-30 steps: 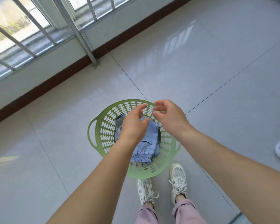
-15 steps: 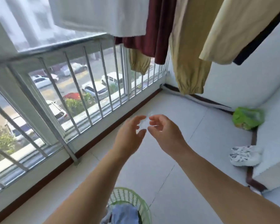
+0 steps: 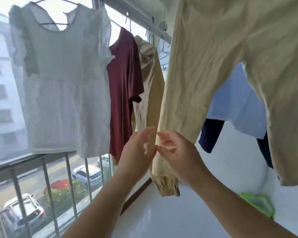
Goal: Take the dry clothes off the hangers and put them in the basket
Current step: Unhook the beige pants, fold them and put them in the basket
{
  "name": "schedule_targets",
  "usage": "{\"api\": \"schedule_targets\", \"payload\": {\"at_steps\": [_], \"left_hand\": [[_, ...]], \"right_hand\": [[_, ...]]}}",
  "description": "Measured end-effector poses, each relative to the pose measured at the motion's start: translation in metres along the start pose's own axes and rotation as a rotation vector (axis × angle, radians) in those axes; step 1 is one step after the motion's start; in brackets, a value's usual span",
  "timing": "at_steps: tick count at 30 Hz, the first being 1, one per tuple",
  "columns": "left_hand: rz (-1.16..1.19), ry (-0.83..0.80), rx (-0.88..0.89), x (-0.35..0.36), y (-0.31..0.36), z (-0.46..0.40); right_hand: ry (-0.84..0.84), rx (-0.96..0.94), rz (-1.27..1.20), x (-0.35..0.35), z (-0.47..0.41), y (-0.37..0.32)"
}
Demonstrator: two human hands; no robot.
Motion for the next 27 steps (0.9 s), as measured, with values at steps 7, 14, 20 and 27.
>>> {"api": "schedule_targets", "payload": {"at_steps": [7,14,20,27], "left_hand": [[0.043,0.095,0.171,0.016,0.087,-0.086],[0.125,0.235,0.351,0.018,0.160,-0.157],[-0.114,0.418,0.518,-0.003,0.206,-0.210],[-0.288,0.487,0.678,-0.021,0.256,-0.274]], "right_hand": [[0.165,-0.221,0.103,-0.108,-0.076,-0.023],[0.338,-0.361,0.315,-0.193,-0.134,-0.047],[0.523,-0.481,0.725,-0.245,-0.175,-0.087],[0.768,-0.531,1.187,-0.282,-0.214,-0.148]]}}
Point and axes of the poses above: each hand's wrist, its own z-axis away from the middle knuckle, its own x-axis out of the palm, y = z × x, the point moved 7 cm from there along -z, towards the middle knuckle, and after that the axes turned 2 degrees about z, right-handed, at the moved point
